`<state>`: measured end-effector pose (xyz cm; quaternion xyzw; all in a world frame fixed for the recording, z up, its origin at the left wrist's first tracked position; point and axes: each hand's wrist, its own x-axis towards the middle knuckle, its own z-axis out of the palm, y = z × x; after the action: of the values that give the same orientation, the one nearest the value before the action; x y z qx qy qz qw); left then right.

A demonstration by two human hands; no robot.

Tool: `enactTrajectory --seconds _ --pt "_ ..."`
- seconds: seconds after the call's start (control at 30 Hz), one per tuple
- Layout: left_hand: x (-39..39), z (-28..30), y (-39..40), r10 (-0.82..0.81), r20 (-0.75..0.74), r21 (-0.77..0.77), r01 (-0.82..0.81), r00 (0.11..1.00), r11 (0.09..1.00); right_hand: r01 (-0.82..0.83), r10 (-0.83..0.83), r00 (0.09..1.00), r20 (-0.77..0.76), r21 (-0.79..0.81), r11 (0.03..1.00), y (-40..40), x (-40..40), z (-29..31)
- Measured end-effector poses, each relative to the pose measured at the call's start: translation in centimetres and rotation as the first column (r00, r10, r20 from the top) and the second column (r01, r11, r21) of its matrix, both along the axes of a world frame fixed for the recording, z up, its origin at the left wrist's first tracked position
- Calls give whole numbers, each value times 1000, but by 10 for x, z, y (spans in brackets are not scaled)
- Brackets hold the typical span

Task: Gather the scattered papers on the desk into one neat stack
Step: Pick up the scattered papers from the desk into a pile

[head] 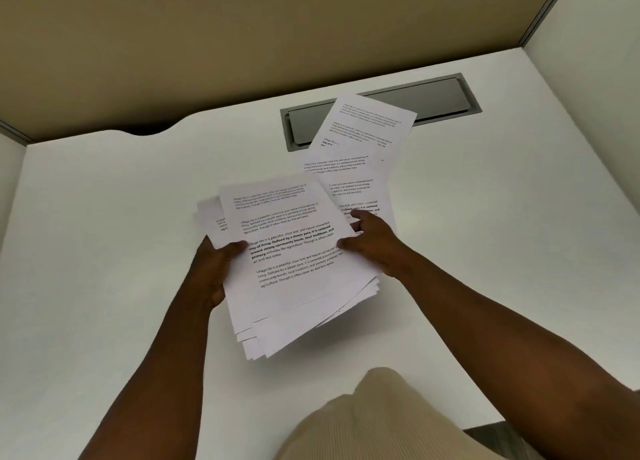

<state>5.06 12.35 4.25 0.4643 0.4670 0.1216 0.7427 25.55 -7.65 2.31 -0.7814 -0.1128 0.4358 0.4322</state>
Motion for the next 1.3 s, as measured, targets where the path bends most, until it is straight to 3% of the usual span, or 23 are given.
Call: enactTrajectory --seconds 0.13,0.23,0.3,0.4,0.7,0.83,1.0,1.07,1.17,1.3 --pt "-7 -16 5 -4 -61 -12 4 998 1000 -58 56 998 -34 -71 996 1 -4 -15" --pt "-17 -27 11 56 -109 -52 -62 992 997 26 -27 1000 -9 -104 994 2 -2 -24" --pt "-25 -35 15 78 -142 -65 -88 987 994 129 -99 982 161 -186 974 -1 5 -30" --pt "-35 -41 18 107 -166 -44 -116 980 992 233 -71 903 424 -342 910 -7 20 -40" --pt "-47 -38 20 107 -21 -88 -109 994 990 229 21 910 413 -545 806 1 32 -41" --pt "-48 -35 21 127 3 -81 -126 992 989 273 -121 942 314 -502 820 7 38 -42" --pt "-53 -29 25 146 16 -55 -145 989 988 238 -109 949 296 -449 861 2 45 -36" --pt "-54 -28 29 148 28 -57 -147 989 988 191 -40 933 358 -398 897 2 49 -30" --pt "-53 -25 31 156 49 -71 -153 987 986 203 -22 813 582 -247 948 -1 56 -15" --pt "-49 -24 30 149 86 -100 -140 985 985 305 -255 672 695 54 951 -10 68 21"
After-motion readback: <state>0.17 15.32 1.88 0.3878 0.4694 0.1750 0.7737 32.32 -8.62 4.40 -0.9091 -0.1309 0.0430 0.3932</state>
